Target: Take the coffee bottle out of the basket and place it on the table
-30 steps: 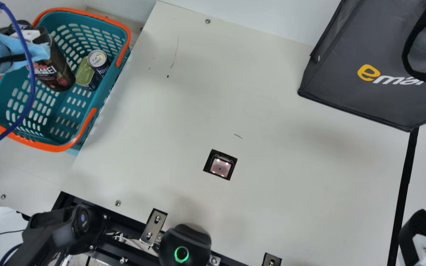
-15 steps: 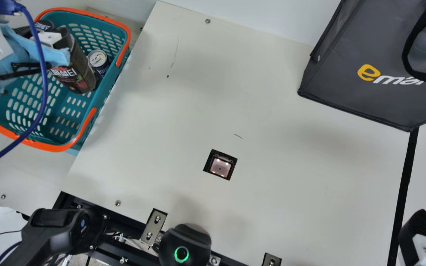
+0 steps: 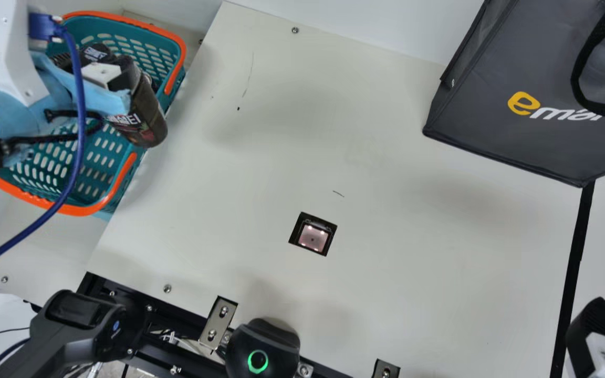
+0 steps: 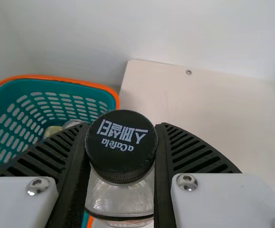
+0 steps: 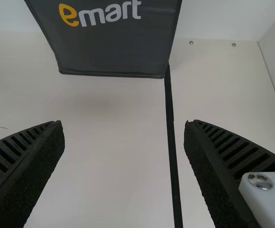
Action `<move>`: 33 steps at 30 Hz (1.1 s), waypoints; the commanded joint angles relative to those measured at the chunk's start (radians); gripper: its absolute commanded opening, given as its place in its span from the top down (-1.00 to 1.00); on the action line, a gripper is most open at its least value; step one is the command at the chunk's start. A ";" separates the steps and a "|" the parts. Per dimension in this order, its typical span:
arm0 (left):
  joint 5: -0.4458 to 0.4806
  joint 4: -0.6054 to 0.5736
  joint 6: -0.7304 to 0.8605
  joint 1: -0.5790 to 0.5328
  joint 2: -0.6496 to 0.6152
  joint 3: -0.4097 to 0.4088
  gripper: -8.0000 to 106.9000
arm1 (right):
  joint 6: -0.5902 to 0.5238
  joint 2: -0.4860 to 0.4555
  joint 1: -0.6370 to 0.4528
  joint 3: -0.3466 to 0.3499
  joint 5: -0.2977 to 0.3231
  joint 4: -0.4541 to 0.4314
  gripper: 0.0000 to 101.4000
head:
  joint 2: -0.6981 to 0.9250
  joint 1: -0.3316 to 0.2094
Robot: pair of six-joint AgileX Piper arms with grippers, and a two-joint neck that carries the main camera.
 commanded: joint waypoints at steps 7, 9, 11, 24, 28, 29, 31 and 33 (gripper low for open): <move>0.001 0.057 -0.090 -0.115 -0.010 0.022 0.68 | 0.000 0.000 0.000 0.000 0.000 0.000 -0.79 | 0.002 -0.026; 0.000 0.071 -0.110 -0.137 -0.011 0.028 0.68 | 0.000 0.000 0.000 0.000 0.000 0.000 -0.79 | 0.002 -0.026; -0.001 0.083 -0.128 -0.157 -0.012 0.033 0.68 | 0.000 0.000 0.000 0.000 0.000 0.000 -0.79 | 0.002 -0.026; -0.013 0.138 -0.213 -0.253 -0.023 0.086 0.68 | 0.000 0.000 0.000 0.000 0.000 0.000 -0.79 | 0.002 -0.026; -0.029 0.154 -0.234 -0.273 -0.024 0.113 0.68 | 0.000 0.000 0.000 0.000 0.000 0.000 -0.79 | 0.002 -0.026; -0.033 0.157 -0.238 -0.276 -0.025 0.119 0.68 | 0.000 0.000 0.000 0.000 0.000 0.000 -0.79 | 0.002 -0.026; -0.047 0.166 -0.250 -0.283 -0.023 0.134 0.68 | 0.000 0.000 0.000 0.000 0.000 0.000 -0.79 | 0.002 -0.026; -0.061 0.176 -0.261 -0.289 -0.021 0.150 0.68 | 0.000 0.000 0.000 0.000 0.000 0.000 -0.79 | 0.002 -0.026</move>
